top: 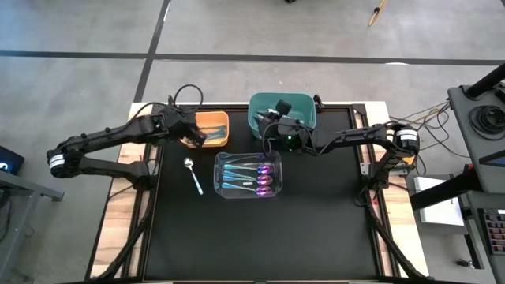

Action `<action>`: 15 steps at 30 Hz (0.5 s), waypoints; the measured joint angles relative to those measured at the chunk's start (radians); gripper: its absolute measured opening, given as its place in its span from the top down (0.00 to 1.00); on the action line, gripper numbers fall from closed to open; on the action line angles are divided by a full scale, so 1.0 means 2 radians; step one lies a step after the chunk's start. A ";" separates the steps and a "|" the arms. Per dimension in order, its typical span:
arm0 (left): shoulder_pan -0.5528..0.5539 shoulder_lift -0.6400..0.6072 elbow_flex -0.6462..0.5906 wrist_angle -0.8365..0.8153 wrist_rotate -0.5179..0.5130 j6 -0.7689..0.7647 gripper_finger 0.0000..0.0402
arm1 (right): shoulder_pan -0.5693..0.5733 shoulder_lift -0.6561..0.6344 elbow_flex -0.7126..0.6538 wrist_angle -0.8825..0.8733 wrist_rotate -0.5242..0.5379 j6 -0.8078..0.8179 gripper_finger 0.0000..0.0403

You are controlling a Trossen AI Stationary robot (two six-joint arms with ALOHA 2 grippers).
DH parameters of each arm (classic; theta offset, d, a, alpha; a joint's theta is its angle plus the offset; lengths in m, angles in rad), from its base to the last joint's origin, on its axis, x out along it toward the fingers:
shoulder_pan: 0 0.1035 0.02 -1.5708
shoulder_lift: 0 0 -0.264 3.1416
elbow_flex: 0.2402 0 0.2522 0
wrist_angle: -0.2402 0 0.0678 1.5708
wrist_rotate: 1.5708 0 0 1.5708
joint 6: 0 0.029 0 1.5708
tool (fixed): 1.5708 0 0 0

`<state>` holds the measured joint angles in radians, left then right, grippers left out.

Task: Sort silverware by color (type)
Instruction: Put the blue patterned spoon into the green bin

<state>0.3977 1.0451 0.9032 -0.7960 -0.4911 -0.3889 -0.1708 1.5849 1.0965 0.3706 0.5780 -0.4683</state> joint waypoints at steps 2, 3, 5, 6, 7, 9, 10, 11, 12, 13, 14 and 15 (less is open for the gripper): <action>-0.012 0.000 0.013 -0.033 0.010 -0.009 0.87 | 0.004 -0.002 0.003 0.000 0.001 0.000 0.81; -0.020 0.000 0.017 -0.049 0.020 -0.014 0.87 | 0.007 -0.002 0.005 -0.001 0.001 0.000 0.81; -0.036 0.000 0.021 -0.075 0.042 -0.028 0.87 | 0.012 -0.004 0.007 -0.002 0.001 0.000 0.81; -0.045 0.000 0.021 -0.087 0.050 -0.037 0.87 | 0.014 -0.005 0.008 -0.005 0.001 0.000 0.81; -0.053 0.000 0.021 -0.098 0.056 -0.047 0.87 | 0.017 -0.006 0.010 -0.009 0.001 0.000 0.81; -0.069 0.000 0.021 -0.118 0.062 -0.071 0.87 | 0.021 -0.007 0.016 -0.020 0.001 0.000 0.81; -0.076 0.000 0.021 -0.124 0.066 -0.085 0.87 | 0.023 -0.008 0.019 -0.027 0.001 0.000 0.81; -0.083 0.000 0.021 -0.131 0.071 -0.102 0.87 | 0.025 -0.009 0.022 -0.033 0.003 0.000 0.81; -0.090 0.000 0.021 -0.138 0.073 -0.122 0.87 | 0.028 -0.011 0.025 -0.038 0.006 0.001 0.81; -0.098 0.000 0.020 -0.143 0.077 -0.143 0.87 | 0.031 -0.012 0.029 -0.045 0.011 0.004 0.81; -0.105 0.000 0.020 -0.148 0.085 -0.165 0.87 | 0.034 -0.013 0.032 -0.051 0.017 0.009 0.81; -0.113 0.000 0.018 -0.153 0.091 -0.188 0.87 | 0.036 -0.015 0.035 -0.058 0.020 0.015 0.81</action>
<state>0.1709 1.0447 0.9401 -1.1011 -0.3096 -0.7654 -0.0980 1.5553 1.1666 0.2536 0.6172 -0.4375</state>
